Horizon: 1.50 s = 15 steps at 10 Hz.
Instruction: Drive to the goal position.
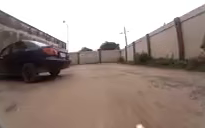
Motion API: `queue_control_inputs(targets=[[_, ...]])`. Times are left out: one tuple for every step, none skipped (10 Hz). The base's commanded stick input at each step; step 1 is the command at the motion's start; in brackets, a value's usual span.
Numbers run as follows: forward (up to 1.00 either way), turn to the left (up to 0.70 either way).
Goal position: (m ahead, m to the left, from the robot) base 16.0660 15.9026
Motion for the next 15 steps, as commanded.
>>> queue_control_inputs(targets=[[0.70, -0.35], [0.70, -0.35], [0.70, -0.11], [0.70, 0.00], [0.70, 0.00], [0.70, 0.00], [0.70, 0.00], [0.70, 0.00], [0.70, 0.00], [0.70, 0.00], [0.70, 0.00], [0.70, -0.35], [0.70, -0.35], [0.70, -0.15], [0.70, 0.00]])
